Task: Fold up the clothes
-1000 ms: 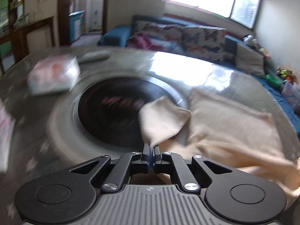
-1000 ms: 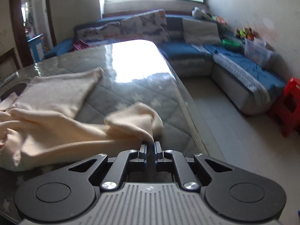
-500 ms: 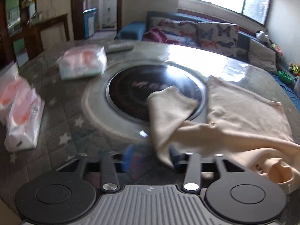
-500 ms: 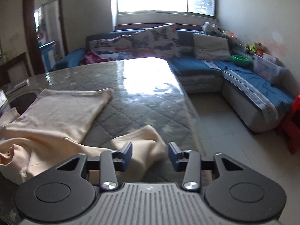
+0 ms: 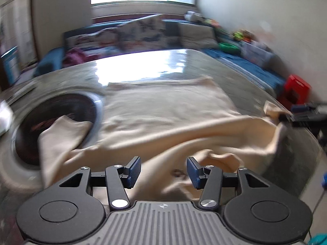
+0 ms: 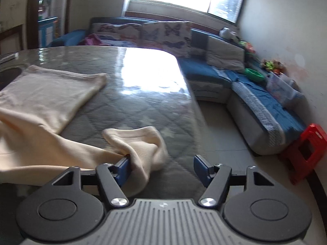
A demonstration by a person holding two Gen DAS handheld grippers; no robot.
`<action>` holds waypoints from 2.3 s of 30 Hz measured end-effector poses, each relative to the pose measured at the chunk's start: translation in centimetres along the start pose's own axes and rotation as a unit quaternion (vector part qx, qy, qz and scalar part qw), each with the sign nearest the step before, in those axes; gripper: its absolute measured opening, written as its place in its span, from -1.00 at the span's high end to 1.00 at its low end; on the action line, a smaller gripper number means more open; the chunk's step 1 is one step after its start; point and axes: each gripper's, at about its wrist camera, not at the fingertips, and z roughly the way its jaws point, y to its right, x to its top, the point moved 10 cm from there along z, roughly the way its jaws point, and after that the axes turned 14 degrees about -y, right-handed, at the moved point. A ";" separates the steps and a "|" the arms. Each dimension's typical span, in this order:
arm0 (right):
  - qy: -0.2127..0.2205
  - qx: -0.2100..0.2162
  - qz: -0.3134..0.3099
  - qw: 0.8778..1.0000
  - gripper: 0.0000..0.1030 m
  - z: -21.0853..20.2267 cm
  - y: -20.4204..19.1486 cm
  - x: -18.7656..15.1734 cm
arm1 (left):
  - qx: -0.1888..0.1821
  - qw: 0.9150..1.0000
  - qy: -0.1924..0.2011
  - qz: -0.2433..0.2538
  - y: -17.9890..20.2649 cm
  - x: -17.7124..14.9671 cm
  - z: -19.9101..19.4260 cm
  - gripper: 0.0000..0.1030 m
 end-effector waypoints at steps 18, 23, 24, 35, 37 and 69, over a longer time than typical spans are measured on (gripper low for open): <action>0.050 0.085 0.018 0.995 -0.34 -5.2 -0.1 1.0 | 0.005 0.994 0.009 0.106 3.2 -0.6 0.3 0.96; 0.061 0.212 -0.082 0.972 -0.18 -7.5 -8.3 2.8 | 0.000 0.991 0.018 0.131 3.9 -2.0 -2.7 0.97; 0.063 0.229 -0.103 0.966 -0.17 -7.8 -9.8 2.9 | 0.000 0.990 0.013 0.138 4.1 -2.5 -2.9 0.97; 0.033 0.274 -0.294 0.915 0.13 -7.4 -21.7 -1.8 | -0.017 0.991 -0.031 0.133 3.6 -4.9 -1.5 0.96; 0.035 0.268 -0.335 0.902 0.13 -7.8 -22.3 -3.5 | -0.021 0.991 -0.029 0.127 3.0 -4.6 -1.9 0.89; -0.016 0.167 -0.061 0.984 0.87 7.3 -11.7 13.9 | 0.029 0.996 0.005 -0.081 -8.6 0.5 3.7 0.86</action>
